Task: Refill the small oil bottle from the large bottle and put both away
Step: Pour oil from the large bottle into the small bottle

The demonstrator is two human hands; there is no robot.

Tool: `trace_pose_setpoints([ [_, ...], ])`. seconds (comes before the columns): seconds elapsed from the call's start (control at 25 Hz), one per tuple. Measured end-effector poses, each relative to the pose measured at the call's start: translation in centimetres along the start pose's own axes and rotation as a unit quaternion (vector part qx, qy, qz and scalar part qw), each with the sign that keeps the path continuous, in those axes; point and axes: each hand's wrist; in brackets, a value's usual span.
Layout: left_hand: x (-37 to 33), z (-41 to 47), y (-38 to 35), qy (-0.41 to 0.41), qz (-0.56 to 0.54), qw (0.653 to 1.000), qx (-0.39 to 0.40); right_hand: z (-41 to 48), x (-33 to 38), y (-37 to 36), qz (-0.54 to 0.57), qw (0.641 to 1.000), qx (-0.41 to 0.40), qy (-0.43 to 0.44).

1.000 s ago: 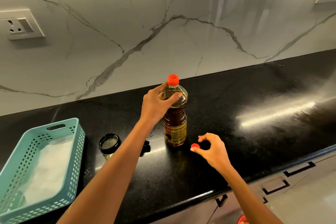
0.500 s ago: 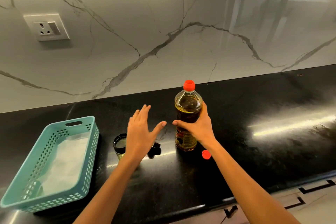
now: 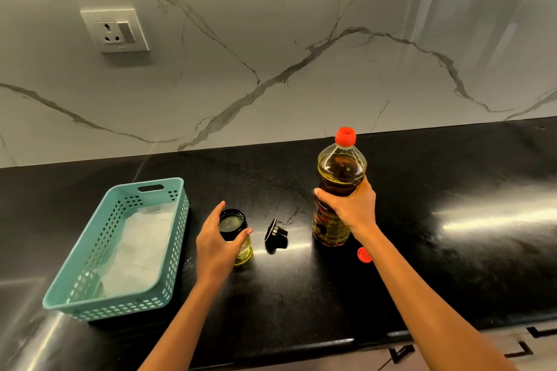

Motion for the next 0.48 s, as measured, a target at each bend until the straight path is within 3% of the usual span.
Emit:
trace_pose_setpoints([
  [0.16,0.1,0.0,0.1,0.007,-0.001,1.000,-0.010,-0.5,0.4,-0.5,-0.010,0.999,-0.002,0.050],
  [0.32,0.7,0.4,0.1,0.064,-0.050,0.997,0.013,-1.1,1.9,-1.2,-0.044,0.984,0.076,0.153],
  [0.48,1.4,0.8,0.2,0.093,-0.104,0.989,0.043,-1.3,4.0,-3.1,-0.095,0.948,0.134,0.272],
])
Point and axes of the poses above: each hand's wrist, its own z-axis towards the middle knuckle, its own y-axis out of the back of the hand, x = y × z, and after that the axes turned 11 degrees about -x, right-handed
